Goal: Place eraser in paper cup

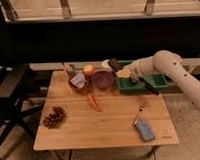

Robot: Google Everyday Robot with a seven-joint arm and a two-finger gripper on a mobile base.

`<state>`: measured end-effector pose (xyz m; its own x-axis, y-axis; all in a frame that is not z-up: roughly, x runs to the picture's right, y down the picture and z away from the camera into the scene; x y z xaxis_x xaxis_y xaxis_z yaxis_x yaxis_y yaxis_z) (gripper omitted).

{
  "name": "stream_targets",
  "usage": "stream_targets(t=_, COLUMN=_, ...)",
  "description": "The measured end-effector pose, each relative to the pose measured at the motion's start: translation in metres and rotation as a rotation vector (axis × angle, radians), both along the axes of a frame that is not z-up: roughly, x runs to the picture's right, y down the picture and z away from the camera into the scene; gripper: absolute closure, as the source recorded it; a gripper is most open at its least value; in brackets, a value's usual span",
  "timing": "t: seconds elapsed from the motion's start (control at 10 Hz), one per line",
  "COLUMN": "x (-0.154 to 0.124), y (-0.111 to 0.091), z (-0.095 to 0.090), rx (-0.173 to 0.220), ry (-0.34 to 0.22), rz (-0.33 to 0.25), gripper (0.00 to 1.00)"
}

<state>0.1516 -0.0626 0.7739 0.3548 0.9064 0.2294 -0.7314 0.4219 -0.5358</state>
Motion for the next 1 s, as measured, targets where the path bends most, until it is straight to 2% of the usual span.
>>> stream_targets(t=0.6, x=-0.001, y=0.000, z=0.001, rx=0.003, ry=-0.001, rz=-0.003, gripper=0.97)
stream_targets(t=0.8, x=-0.002, y=-0.011, z=0.007, rx=0.030, ry=0.001, rz=-0.014, gripper=0.97)
stream_targets(t=1.0, x=-0.007, y=-0.041, z=0.027, rx=0.072, ry=0.007, rz=-0.023, gripper=0.97)
